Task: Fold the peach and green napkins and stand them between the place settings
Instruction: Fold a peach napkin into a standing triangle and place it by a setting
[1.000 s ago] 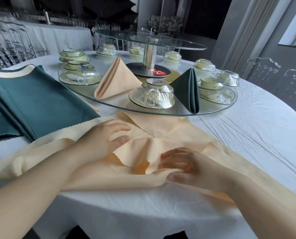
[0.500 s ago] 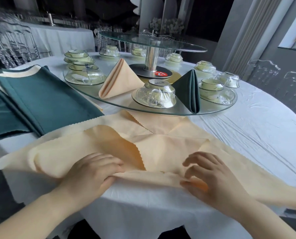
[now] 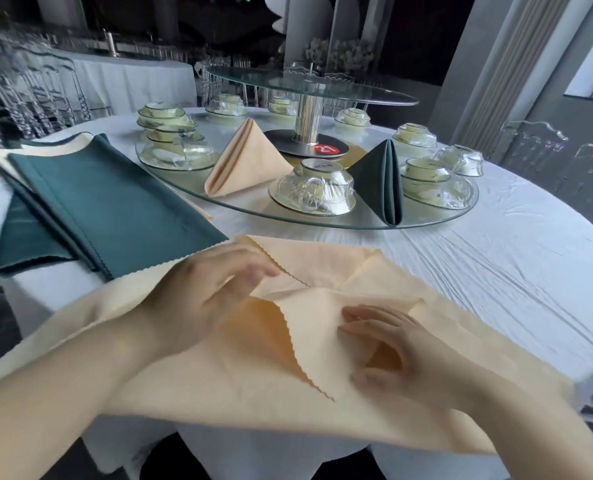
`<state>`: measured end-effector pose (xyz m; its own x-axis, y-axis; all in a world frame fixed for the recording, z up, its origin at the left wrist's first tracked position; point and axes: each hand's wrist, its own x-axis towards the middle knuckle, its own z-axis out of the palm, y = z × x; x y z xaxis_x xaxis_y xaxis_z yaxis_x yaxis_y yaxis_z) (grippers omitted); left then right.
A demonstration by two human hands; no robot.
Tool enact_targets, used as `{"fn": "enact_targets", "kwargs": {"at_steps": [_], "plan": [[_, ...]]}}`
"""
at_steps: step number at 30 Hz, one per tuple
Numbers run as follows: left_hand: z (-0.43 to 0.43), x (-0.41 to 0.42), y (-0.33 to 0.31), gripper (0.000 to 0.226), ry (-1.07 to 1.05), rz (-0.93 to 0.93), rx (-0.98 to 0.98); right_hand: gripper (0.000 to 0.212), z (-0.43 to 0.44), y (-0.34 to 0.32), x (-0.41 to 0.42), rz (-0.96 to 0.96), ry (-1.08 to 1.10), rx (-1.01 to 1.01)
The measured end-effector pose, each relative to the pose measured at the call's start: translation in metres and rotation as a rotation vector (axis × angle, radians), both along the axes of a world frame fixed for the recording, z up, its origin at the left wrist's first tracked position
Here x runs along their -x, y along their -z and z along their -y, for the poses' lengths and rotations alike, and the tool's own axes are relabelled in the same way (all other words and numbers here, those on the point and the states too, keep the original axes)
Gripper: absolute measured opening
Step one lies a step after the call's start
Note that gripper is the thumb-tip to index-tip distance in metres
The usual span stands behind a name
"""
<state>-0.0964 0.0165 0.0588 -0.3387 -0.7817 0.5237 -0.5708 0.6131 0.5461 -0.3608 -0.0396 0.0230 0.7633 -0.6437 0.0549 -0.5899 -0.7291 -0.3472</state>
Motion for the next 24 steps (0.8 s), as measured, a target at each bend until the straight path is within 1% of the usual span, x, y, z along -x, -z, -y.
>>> {"fn": "enact_targets", "kwargs": {"at_steps": [1, 2, 4, 5, 6, 7, 8, 10, 12, 14, 16, 17, 18, 20, 21, 23, 24], "plan": [[0.015, 0.006, -0.005, 0.026, -0.045, -0.022, -0.092, 0.083, 0.003, 0.003, 0.001, 0.025, 0.010, 0.014], [0.032, 0.011, -0.007, 0.020, -0.064, 0.040, -0.170, 0.079, 0.004, 0.006, 0.000, 0.062, 0.004, 0.009], [0.069, 0.023, -0.007, 0.015, -0.103, 0.300, -0.328, 0.077, 0.004, 0.007, 0.000, 0.122, 0.011, -0.014], [0.088, 0.028, -0.001, 0.015, -0.133, 0.414, -0.365, 0.079, 0.004, 0.007, 0.001, 0.138, 0.013, 0.003], [0.101, 0.031, 0.004, 0.020, -0.147, 0.510, -0.406, 0.079, 0.004, 0.006, 0.001, 0.141, 0.014, 0.021], [0.112, 0.034, 0.010, 0.028, -0.157, 0.580, -0.432, 0.074, 0.005, 0.005, 0.002, 0.127, 0.015, 0.036], [0.120, 0.037, 0.014, 0.035, -0.164, 0.594, -0.465, 0.067, 0.006, 0.005, 0.001, 0.110, 0.014, 0.044], [0.130, 0.039, 0.017, 0.039, -0.175, 0.560, -0.454, 0.052, 0.008, 0.006, -0.002, 0.124, 0.024, 0.105], [0.135, 0.040, 0.017, 0.032, -0.197, 0.544, -0.414, 0.035, 0.011, 0.013, -0.003, 0.175, 0.048, 0.248], [0.140, 0.040, 0.018, 0.023, -0.237, 0.573, -0.344, 0.026, 0.017, 0.018, -0.005, 0.218, 0.082, 0.284], [0.142, 0.038, 0.015, 0.021, -0.293, 0.628, -0.249, 0.017, 0.025, 0.018, -0.006, 0.242, 0.084, 0.323], [0.144, 0.037, 0.012, 0.021, -0.324, 0.589, -0.210, 0.017, 0.028, 0.016, -0.007, 0.250, 0.087, 0.309], [0.146, 0.036, 0.008, 0.021, -0.358, 0.504, -0.178, 0.021, 0.031, 0.013, -0.009, 0.274, 0.113, 0.280], [0.150, 0.034, -0.006, 0.019, -0.432, 0.307, -0.084, 0.037, 0.039, 0.005, -0.017, 0.369, 0.233, 0.141], [0.154, 0.032, -0.013, 0.020, -0.461, 0.266, -0.022, 0.039, 0.045, -0.001, -0.021, 0.427, 0.300, 0.071], [0.163, 0.029, -0.022, 0.023, -0.500, 0.304, 0.041, 0.033, 0.065, -0.009, -0.032, 0.509, 0.423, 0.029], [0.167, 0.028, -0.023, 0.025, -0.513, 0.349, 0.047, 0.037, 0.075, -0.013, -0.038, 0.520, 0.484, 0.028]]}}
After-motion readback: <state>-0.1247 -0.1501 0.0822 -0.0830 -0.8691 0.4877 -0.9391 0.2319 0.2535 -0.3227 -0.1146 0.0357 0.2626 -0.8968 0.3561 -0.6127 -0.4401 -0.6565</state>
